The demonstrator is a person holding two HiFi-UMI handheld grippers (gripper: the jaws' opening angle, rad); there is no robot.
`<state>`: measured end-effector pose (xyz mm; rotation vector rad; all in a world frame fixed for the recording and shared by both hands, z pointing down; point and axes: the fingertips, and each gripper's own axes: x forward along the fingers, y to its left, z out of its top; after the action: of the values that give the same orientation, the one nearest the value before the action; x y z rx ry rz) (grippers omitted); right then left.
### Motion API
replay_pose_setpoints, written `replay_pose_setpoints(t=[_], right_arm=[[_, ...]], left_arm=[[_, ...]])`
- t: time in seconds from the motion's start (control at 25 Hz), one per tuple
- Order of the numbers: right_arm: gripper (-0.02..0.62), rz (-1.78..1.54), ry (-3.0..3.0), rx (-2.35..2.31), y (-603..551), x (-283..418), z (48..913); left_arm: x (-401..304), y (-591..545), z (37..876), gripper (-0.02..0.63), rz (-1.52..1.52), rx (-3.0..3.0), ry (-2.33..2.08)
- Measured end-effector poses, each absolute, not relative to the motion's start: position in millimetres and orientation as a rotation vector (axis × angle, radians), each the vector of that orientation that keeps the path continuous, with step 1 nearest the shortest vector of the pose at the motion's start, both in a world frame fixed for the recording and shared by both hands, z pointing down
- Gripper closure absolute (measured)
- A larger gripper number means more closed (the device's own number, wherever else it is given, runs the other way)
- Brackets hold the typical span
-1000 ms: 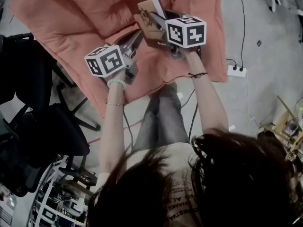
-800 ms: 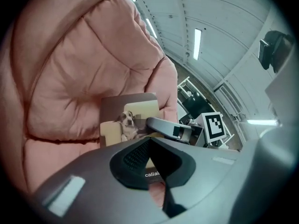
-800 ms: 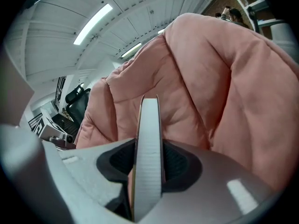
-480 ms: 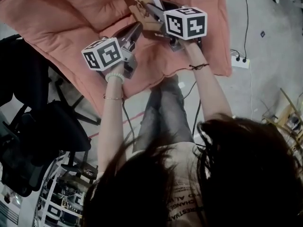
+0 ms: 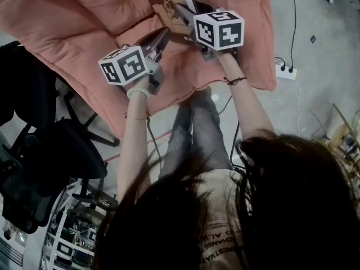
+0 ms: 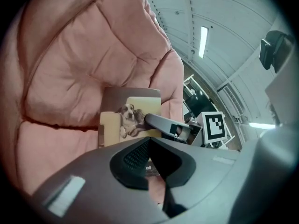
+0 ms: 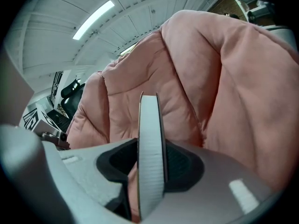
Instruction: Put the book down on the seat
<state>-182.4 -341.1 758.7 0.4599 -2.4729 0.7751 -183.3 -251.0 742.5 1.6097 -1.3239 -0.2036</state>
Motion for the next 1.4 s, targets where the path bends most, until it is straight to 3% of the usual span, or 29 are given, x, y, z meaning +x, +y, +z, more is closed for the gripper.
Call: replay_pose_setpoints(t=[0.88,1.4], right_arm=[[0.342,0.701,-2.296,0.683,-358.1,-168.0,777.2],[0.333,0.662,-2.268,0.781,-360.3,-167.1,775.6]], left_arm=[[-186.7,-242.3,743.5,0.606,-0.209,1.586,-1.303],[-191.9,-240.2,737.1,0.606,-0.221,1.580,-1.333]])
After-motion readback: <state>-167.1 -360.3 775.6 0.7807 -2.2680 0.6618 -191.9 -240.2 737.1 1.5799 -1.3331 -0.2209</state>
